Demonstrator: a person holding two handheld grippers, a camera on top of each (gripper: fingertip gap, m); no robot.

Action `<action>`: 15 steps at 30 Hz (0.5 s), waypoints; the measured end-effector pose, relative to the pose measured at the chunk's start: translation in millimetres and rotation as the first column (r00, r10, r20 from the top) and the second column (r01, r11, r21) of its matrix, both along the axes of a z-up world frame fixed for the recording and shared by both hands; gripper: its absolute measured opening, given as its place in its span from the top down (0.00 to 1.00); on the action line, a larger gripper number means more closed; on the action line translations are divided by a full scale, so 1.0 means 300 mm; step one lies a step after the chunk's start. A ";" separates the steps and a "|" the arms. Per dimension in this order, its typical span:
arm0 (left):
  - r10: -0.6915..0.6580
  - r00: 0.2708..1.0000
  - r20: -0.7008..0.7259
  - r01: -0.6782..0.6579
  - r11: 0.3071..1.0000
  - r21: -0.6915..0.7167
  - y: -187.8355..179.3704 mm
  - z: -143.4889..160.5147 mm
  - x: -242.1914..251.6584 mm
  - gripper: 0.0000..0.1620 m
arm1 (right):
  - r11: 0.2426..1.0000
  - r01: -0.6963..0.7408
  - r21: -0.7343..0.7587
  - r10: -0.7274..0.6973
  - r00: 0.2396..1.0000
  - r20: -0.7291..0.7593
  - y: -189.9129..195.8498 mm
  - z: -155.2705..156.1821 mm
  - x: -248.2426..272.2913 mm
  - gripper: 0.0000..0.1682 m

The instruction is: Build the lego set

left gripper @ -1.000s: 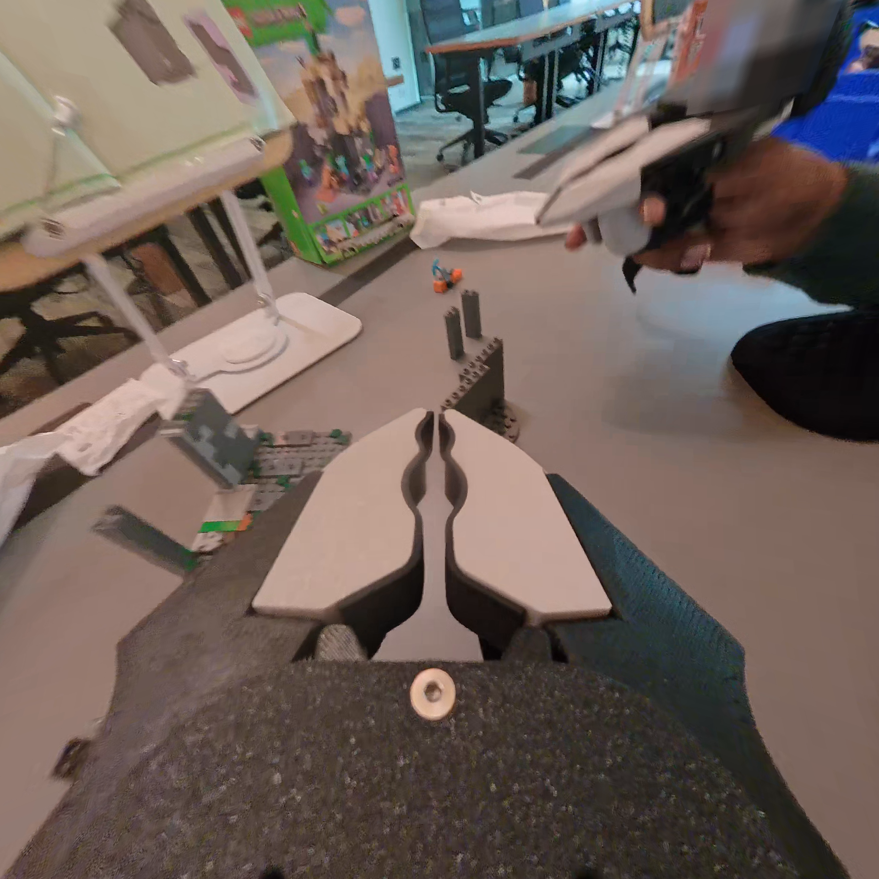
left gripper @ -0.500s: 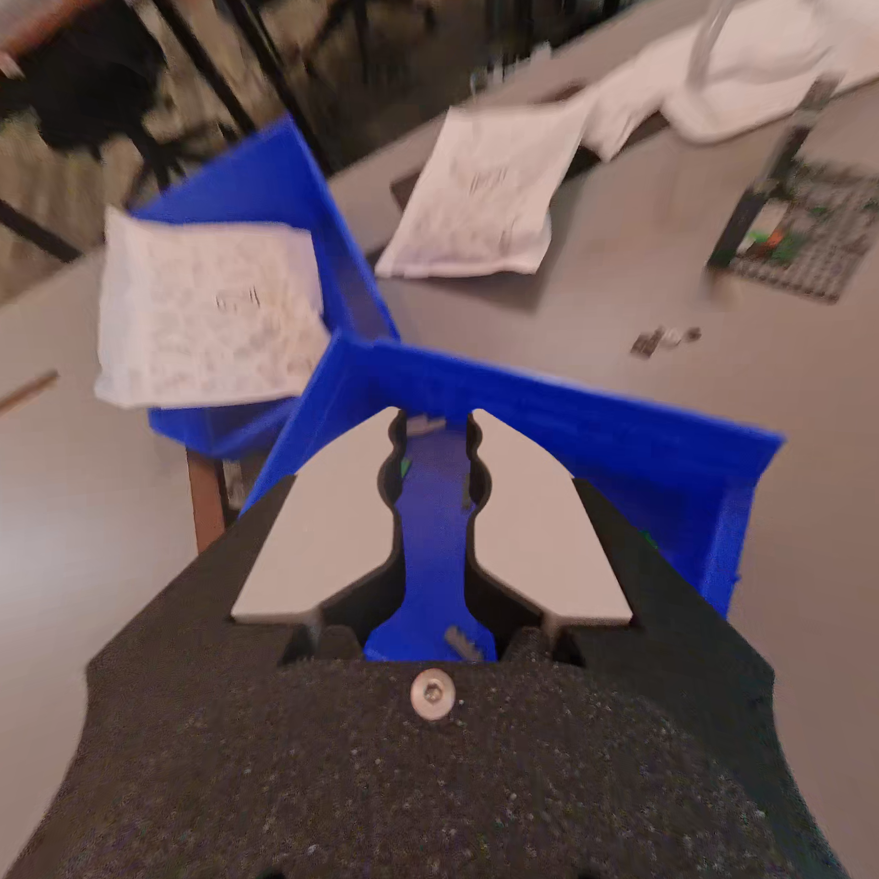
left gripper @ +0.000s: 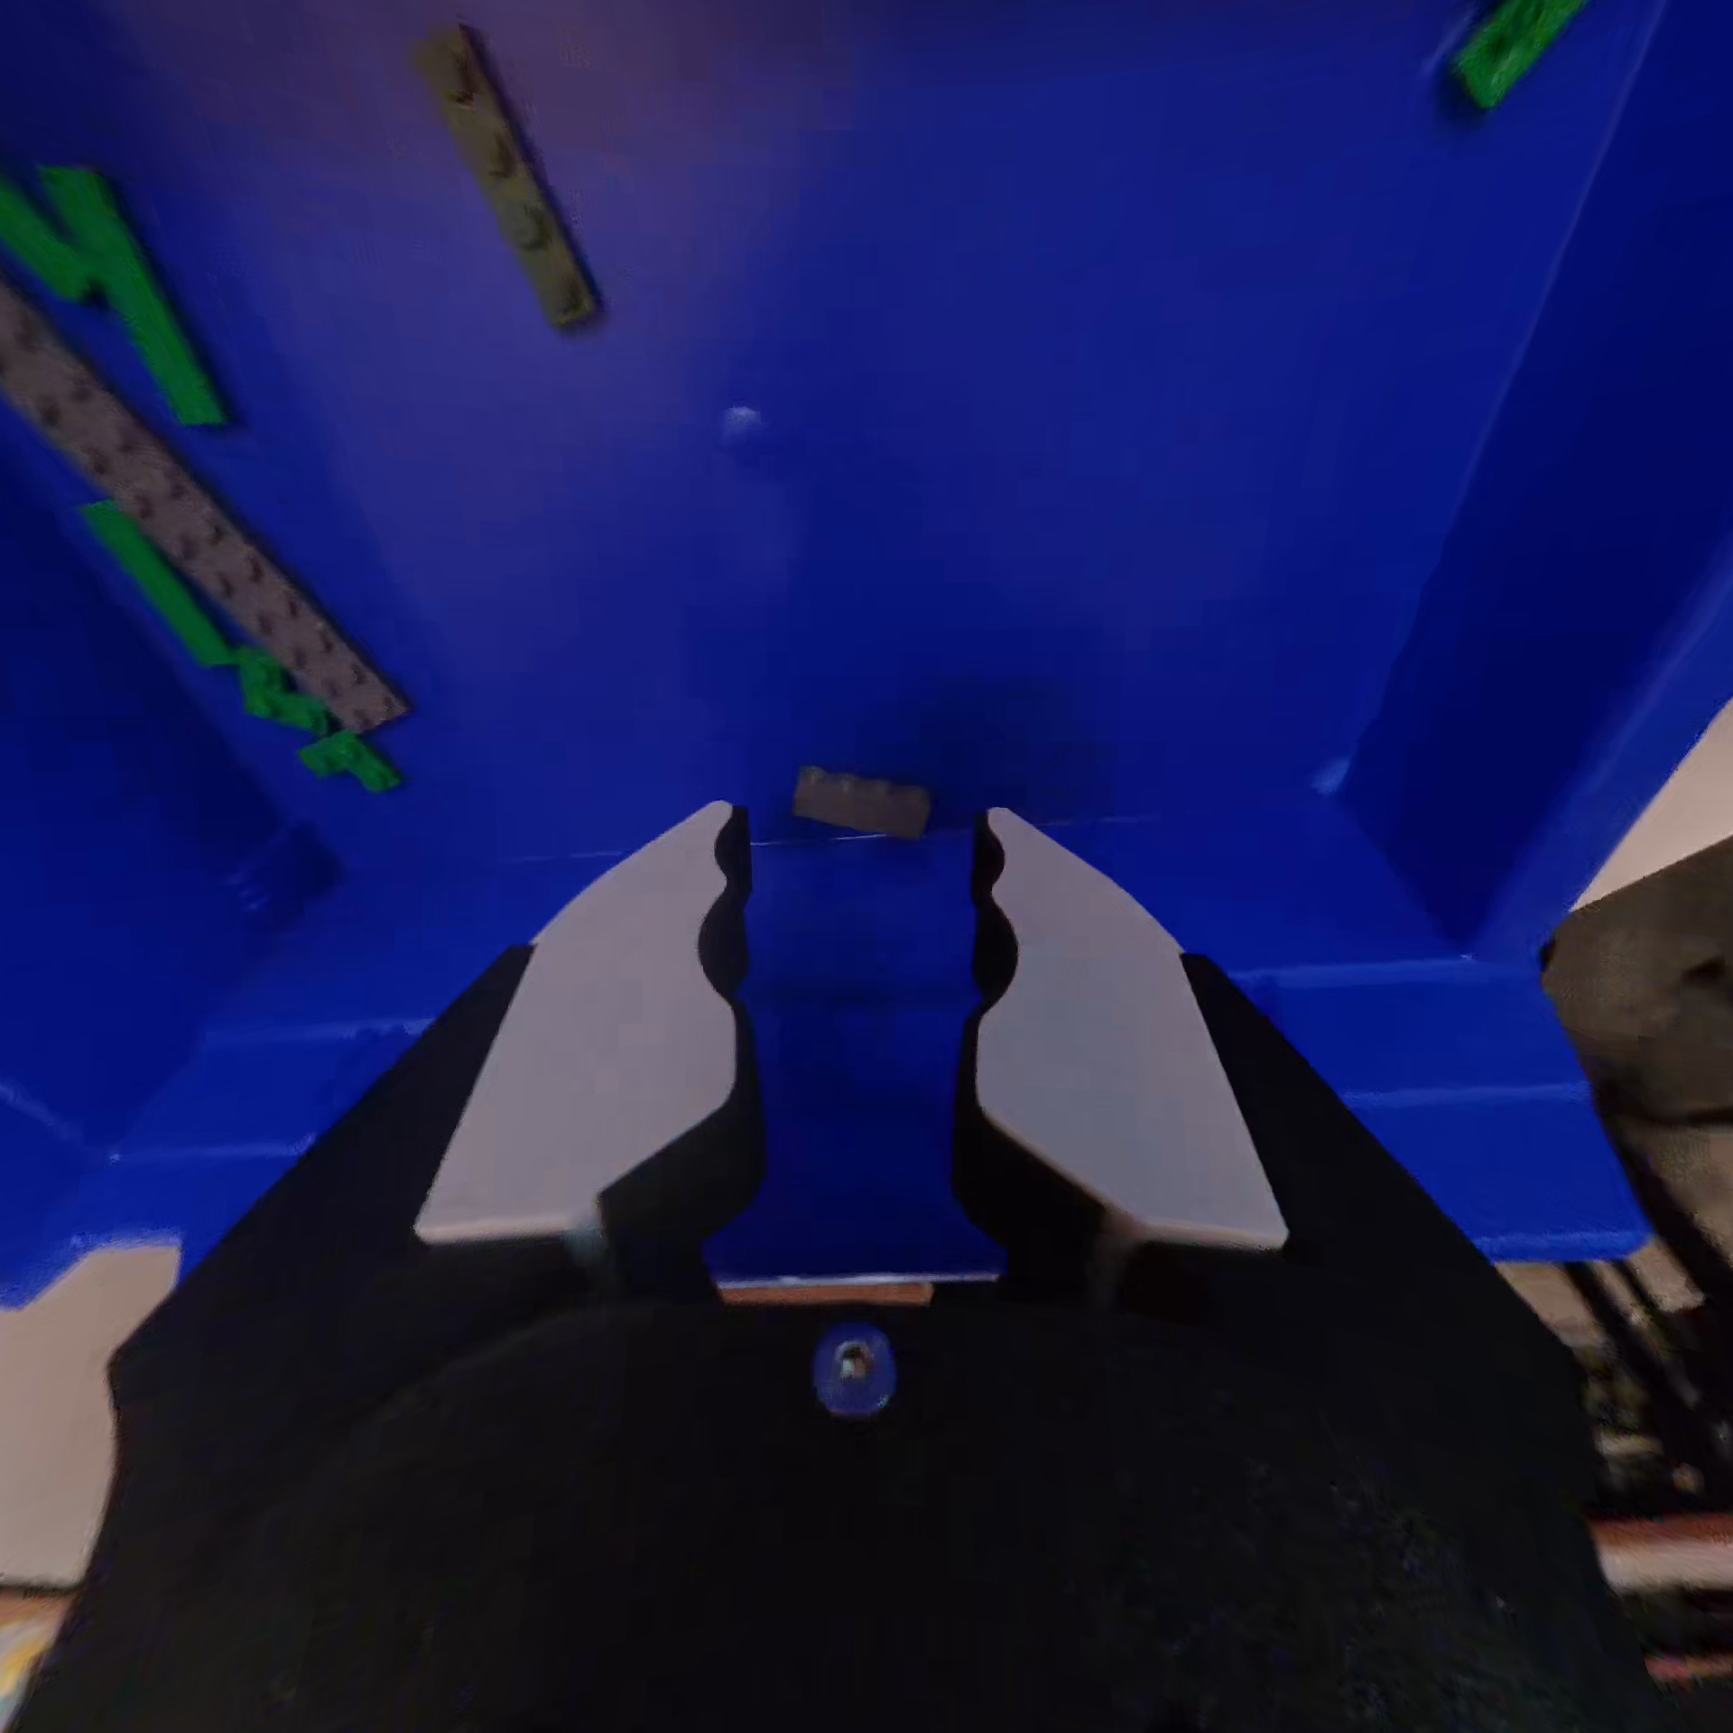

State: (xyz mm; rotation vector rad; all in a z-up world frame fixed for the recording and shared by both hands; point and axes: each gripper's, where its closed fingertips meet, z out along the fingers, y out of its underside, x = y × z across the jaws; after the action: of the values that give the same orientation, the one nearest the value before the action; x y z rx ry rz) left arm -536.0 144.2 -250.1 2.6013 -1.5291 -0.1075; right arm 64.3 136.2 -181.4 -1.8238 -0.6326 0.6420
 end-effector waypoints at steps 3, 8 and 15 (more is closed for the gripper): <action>-0.067 0.993 -0.096 0.062 0.996 -0.060 -0.008 -0.038 -0.013 0.70 | 1.000 0.002 0.001 -0.002 1.000 0.001 -0.001 0.000 0.002 1.00; -0.126 0.966 -0.228 0.094 0.985 -0.146 -0.016 -0.077 -0.053 0.68 | 1.000 0.016 0.011 -0.016 1.000 0.007 -0.004 0.010 0.016 1.00; -0.142 0.929 -0.342 0.079 0.978 -0.191 -0.039 -0.090 -0.107 0.79 | 0.999 0.033 0.002 -0.033 0.999 0.011 0.003 0.001 0.031 1.00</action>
State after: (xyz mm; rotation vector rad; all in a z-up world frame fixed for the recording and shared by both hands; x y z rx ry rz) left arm -568.1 132.6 -277.0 2.2100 -1.4774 -0.4110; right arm 73.7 137.2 -181.0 -1.8332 -0.6088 0.6095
